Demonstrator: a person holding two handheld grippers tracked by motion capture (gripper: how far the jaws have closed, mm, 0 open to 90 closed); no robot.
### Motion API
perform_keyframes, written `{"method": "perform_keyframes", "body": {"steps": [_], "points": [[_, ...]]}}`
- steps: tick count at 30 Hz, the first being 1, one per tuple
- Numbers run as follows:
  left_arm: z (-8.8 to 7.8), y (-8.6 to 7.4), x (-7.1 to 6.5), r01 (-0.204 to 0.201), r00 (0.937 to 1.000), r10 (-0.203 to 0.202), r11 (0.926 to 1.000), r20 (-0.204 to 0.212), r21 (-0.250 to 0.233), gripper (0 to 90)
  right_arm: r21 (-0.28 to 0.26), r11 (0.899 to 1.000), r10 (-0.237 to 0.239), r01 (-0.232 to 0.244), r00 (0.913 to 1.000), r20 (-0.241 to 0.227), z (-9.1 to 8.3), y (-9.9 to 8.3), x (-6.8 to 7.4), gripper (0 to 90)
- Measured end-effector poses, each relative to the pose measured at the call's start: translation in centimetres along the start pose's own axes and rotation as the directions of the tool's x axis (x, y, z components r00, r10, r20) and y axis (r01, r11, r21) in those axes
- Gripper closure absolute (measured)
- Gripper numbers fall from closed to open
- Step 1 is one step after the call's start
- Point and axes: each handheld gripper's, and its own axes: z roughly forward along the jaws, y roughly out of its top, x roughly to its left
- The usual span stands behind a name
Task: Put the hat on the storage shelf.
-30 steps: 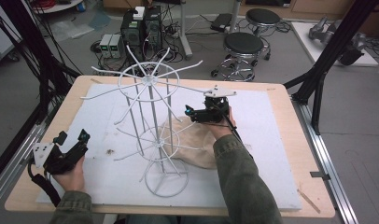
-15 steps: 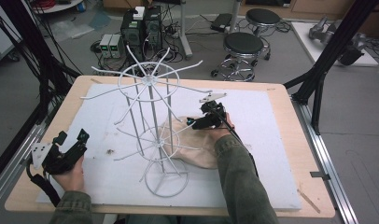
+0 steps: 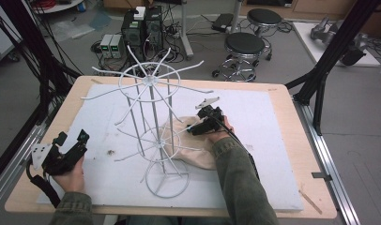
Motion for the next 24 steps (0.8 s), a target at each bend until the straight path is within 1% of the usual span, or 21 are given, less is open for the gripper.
{"method": "perform_keyframes", "body": {"steps": [1,2,4,5,6,8,9,11,12,13,14,16,17,19,20,22,24], "points": [[0.0,0.0,0.0,0.000,1.0000,0.000,1.0000,0.000,-0.001,25.0,0.017,1.000,-0.008,0.008,0.9999,-0.011,0.1,-0.1,0.0,18.4],[0.0,0.0,-0.1,-0.002,1.0000,0.002,1.0000,0.002,-0.002,25.0,0.037,0.999,-0.030,0.031,0.9993,-0.020,0.3,-0.2,0.0,20.4],[0.0,0.0,-0.1,-0.002,1.0000,0.002,1.0000,0.002,-0.002,25.0,0.072,0.994,-0.081,0.081,0.9967,-0.009,0.9,-0.5,0.2,20.8],[0.0,0.0,-0.1,-0.005,1.0000,0.005,1.0000,0.002,-0.001,25.0,0.077,0.994,-0.080,0.081,0.9967,-0.015,1.1,-0.6,0.3,22.1],[0.0,0.0,-0.2,-0.007,1.0000,0.007,1.0000,0.004,0.000,25.0,0.076,0.994,-0.077,0.078,0.9967,-0.026,1.2,-0.6,0.2,25.6],[0.0,-0.1,-0.2,-0.006,1.0000,0.006,1.0000,0.005,0.002,25.0,0.079,0.994,-0.075,0.081,0.9942,-0.077,1.0,-0.6,0.1,41.0],[0.0,-0.1,-0.3,-0.009,0.9999,0.009,1.0000,0.007,0.004,25.0,0.082,0.992,-0.087,0.095,0.9920,-0.091,0.9,-0.5,0.3,44.1],[0.0,-0.1,-0.3,-0.012,0.9999,0.012,0.9999,0.008,0.003,25.0,0.088,0.990,-0.099,0.107,0.9912,-0.087,0.8,-0.4,0.3,53.3],[0.0,-0.1,-0.4,-0.011,0.9999,0.011,0.9999,0.007,0.002,25.0,0.088,0.990,-0.099,0.107,0.9912,-0.087,0.8,-0.4,0.3,53.3],[0.0,-0.1,-0.4,-0.013,0.9999,0.013,0.9999,0.009,0.003,25.0,0.096,0.989,-0.107,0.115,0.9906,-0.086,0.6,-0.4,0.3,62.7],[0.0,-0.1,-0.4,-0.013,0.9999,0.013,0.9999,0.010,0.002,25.0,0.100,0.988,-0.108,0.116,0.9908,-0.082,0.5,-0.3,0.4,67.2],[0.0,-0.1,-0.4,-0.014,0.9999,0.014,0.9999,0.009,0.003,25.0,0.110,0.987,-0.112,0.118,0.9920,-0.058,0.5,-0.2,0.5,73.8],[0.0,-0.1,-0.4,-0.013,0.9999,0.013,0.9999,0.008,0.004,25.0,0.110,0.987,-0.112,0.118,0.9920,-0.058,0.5,-0.2,0.5,73.8],[0.0,-0.2,-0.3,-0.011,0.9999,0.011,0.9999,0.008,0.004,25.0,0.124,0.988,-0.087,0.091,0.9953,-0.042,0.4,0.0,0.7,76.8],[0.0,-0.2,-0.3,-0.010,0.9999,0.010,0.9999,0.007,0.004,25.0,0.133,0.991,-0.027,0.033,0.9987,-0.042,0.4,0.2,0.6,78.3],[0.0,-0.1,-0.4,-0.011,0.9999,0.011,0.9999,0.009,0.003,25.0,0.135,0.991,0.022,-0.013,0.9977,-0.065,0.4,0.1,0.3,79.0],[0.0,-0.2,-0.4,-0.013,0.9999,0.013,0.9999,0.010,0.005,25.0,0.133,0.989,0.068,-0.056,0.9939,-0.086,0.4,0.0,-0.1,79.4]]}}
